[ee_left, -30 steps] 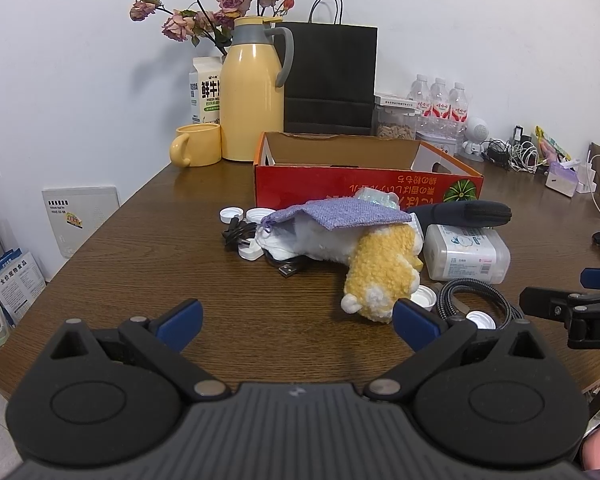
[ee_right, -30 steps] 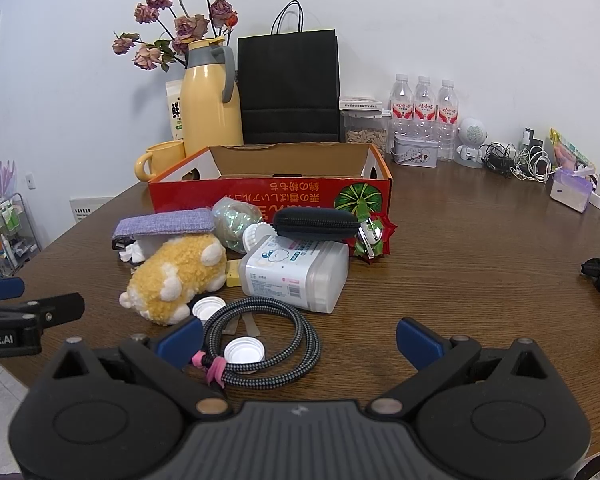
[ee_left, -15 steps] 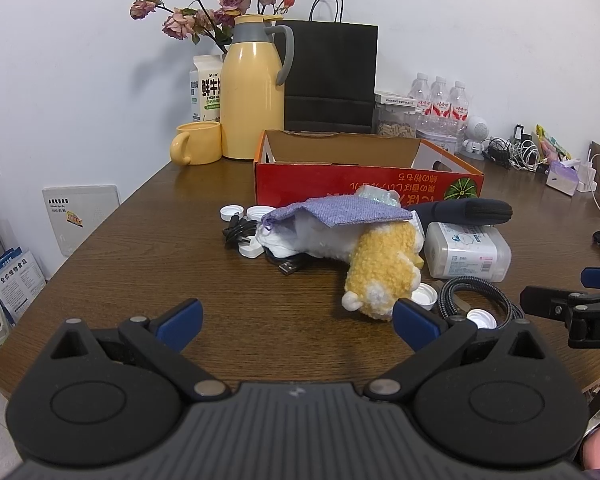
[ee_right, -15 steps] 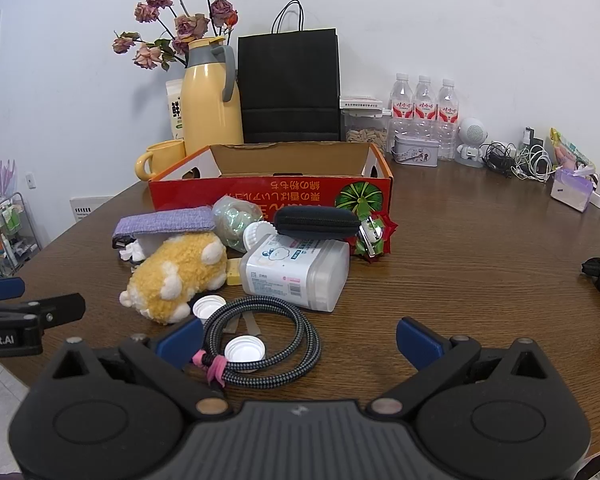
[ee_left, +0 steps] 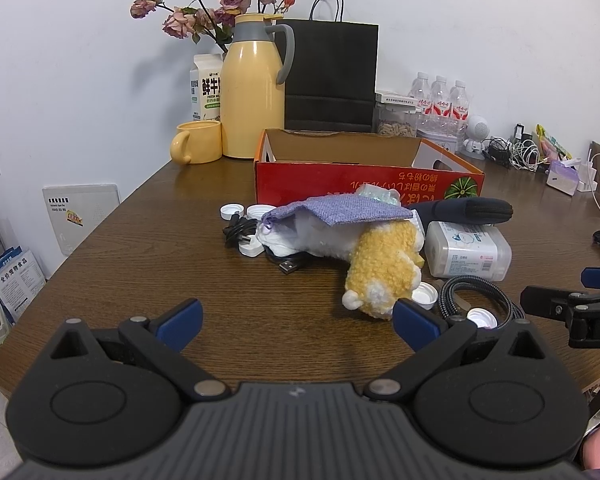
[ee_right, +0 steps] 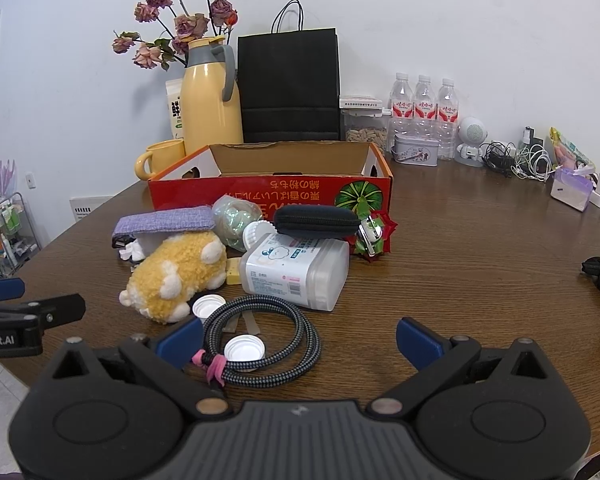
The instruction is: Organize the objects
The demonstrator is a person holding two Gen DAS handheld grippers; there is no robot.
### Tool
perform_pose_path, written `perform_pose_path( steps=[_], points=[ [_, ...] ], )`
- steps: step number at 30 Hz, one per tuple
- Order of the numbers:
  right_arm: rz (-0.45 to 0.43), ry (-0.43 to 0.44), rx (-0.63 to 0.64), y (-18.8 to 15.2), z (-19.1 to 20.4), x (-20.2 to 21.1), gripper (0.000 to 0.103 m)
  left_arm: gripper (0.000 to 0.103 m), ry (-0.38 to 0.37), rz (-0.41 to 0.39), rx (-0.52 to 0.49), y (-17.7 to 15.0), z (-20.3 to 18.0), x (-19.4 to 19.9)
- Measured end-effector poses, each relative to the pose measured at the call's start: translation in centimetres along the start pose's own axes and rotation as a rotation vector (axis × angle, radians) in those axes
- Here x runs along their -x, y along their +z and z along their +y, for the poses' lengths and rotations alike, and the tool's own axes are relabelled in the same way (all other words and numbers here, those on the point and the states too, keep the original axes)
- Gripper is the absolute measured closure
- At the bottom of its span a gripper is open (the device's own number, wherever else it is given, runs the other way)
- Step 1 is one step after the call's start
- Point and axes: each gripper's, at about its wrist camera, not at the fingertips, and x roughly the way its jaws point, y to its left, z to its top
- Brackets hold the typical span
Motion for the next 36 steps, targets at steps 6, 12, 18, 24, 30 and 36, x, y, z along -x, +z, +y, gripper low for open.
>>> perform_pose_path(
  steps=[6, 12, 18, 24, 30, 36],
  points=[
    [0.001, 0.0, 0.0, 0.0, 0.1, -0.1, 0.0, 0.0, 0.0, 0.001, 0.0, 0.0, 0.0, 0.0],
    [0.008, 0.007, 0.014, 0.0, 0.2, -0.2, 0.0, 0.0, 0.004, 0.003, 0.007, -0.3, 0.3, 0.0],
    [0.028, 0.021, 0.029, -0.1, 0.7, -1.2, 0.0, 0.0, 0.012, 0.018, 0.022, -0.7, 0.9, -0.9],
    [0.069, 0.05, 0.058, 0.0, 1.7, -3.3, 0.0, 0.0, 0.008, 0.027, 0.051, -0.6, 2.1, -1.7],
    [0.109, 0.071, 0.062, 0.5, 2.7, -6.0, 0.0, 0.0, -0.014, 0.037, 0.082, -0.7, 3.3, -2.3],
    [0.156, 0.064, 0.056, 0.7, 3.2, -7.7, 0.0, 0.0, -0.025, 0.049, 0.106, -0.9, 4.1, -3.0]
  ],
)
